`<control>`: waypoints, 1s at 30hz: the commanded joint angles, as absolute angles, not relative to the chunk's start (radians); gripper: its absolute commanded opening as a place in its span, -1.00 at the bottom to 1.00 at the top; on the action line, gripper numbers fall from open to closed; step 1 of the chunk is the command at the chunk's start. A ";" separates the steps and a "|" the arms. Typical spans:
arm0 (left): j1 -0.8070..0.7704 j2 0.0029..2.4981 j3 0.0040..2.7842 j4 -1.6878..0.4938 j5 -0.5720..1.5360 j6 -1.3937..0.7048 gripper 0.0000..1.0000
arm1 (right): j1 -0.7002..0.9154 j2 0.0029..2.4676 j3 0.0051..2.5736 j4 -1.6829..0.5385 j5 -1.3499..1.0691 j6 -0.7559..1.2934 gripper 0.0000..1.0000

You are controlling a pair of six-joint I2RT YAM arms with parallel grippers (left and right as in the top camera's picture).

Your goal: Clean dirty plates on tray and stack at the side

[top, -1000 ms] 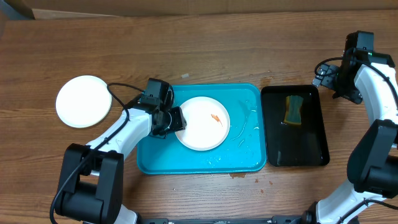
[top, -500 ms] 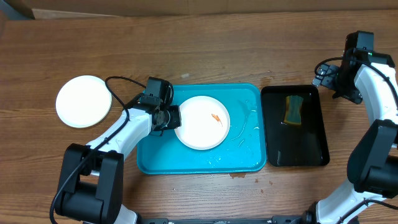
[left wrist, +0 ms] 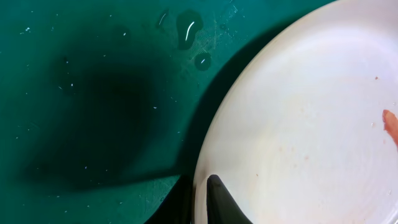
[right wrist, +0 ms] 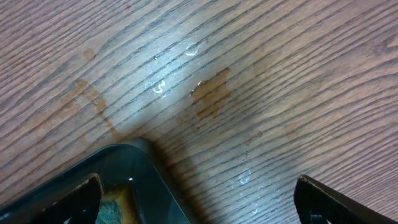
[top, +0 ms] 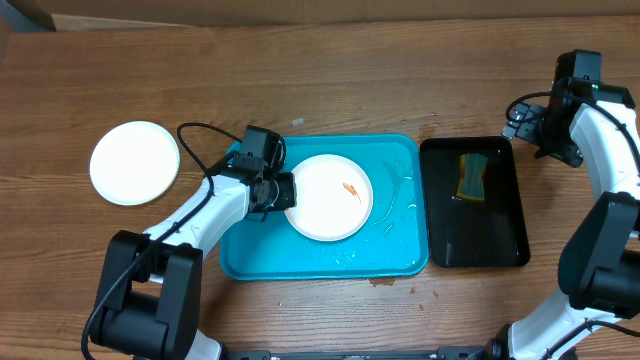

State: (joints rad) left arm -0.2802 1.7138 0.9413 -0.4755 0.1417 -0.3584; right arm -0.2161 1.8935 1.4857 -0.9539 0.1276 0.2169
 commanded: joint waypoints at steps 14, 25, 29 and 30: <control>-0.285 1.730 0.951 -0.489 0.146 -0.313 -0.84 | -0.217 1.866 1.499 -0.947 0.130 0.225 1.00; -0.285 1.730 0.951 -0.482 0.154 -0.315 -0.81 | -0.217 1.866 1.499 -0.888 -0.012 0.240 1.00; -0.285 1.730 0.951 -0.474 0.154 -0.315 -0.80 | -0.217 1.866 1.499 -0.968 -0.223 0.240 1.00; -0.285 1.730 0.951 -0.470 0.154 -0.314 -0.79 | -0.217 1.866 1.499 -0.977 -0.263 0.240 1.00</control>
State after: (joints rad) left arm -0.2802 1.7180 0.9413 -0.4786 0.1452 -0.3325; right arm -0.2161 1.8935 1.4857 -0.9527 -0.0723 0.2329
